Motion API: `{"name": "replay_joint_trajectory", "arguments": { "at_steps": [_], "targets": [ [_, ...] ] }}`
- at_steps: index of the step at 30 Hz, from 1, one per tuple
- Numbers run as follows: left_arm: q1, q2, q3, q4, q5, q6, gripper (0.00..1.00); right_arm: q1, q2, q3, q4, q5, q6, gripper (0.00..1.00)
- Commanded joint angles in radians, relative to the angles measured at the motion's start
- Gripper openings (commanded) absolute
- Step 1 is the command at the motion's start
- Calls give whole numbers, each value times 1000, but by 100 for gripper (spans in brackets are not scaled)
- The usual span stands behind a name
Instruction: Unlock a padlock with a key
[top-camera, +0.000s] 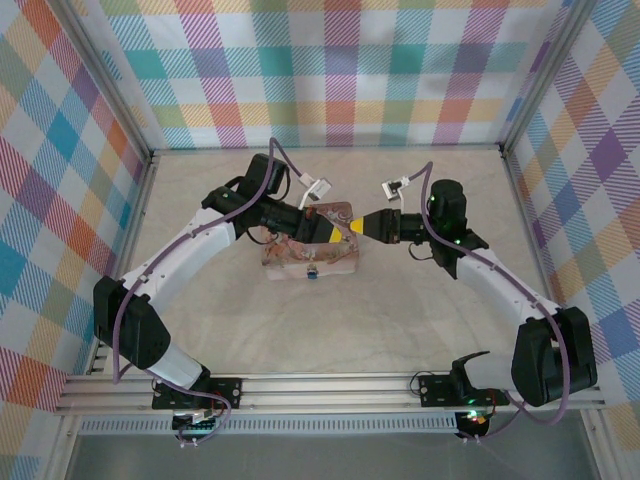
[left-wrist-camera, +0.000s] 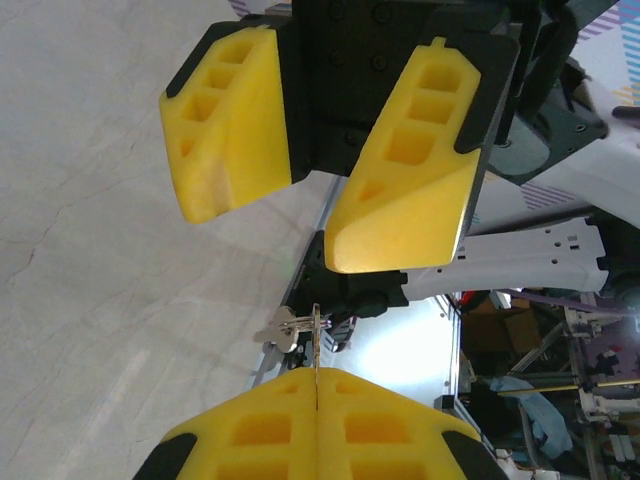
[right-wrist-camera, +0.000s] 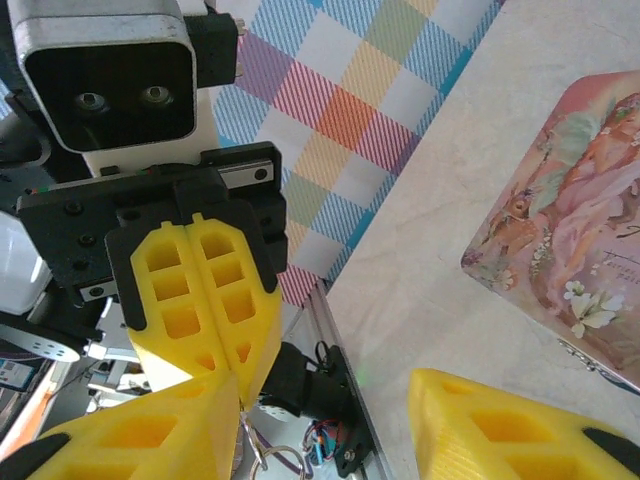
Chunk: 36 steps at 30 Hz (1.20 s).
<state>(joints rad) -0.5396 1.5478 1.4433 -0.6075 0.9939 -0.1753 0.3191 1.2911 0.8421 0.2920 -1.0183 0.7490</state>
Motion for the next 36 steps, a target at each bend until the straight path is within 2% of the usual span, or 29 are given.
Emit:
{"name": "replay_joint_trajectory", "arguments": {
  "at_steps": [1,6,12,18,26,31,36],
  "targets": [
    [12,-17,2,31,41,-10,0,9,-27,-22,141,-44,53,45],
    [12,-12,8,35,36,-14,0,21,-43,-38,180,-59,67,44],
    [12,-9,3,54,34,-27,0,42,-51,-10,82,-71,-1,43],
    [12,-14,-1,58,28,-32,0,46,-58,-4,28,-66,-34,37],
    [12,-20,-4,59,28,-33,0,45,-70,2,-20,-46,-62,33],
    [12,-20,-9,64,32,-39,0,45,-70,2,-24,-44,-64,33],
    [12,-20,-20,78,33,-51,0,47,-72,3,-12,-42,-56,40]
  ]
}}
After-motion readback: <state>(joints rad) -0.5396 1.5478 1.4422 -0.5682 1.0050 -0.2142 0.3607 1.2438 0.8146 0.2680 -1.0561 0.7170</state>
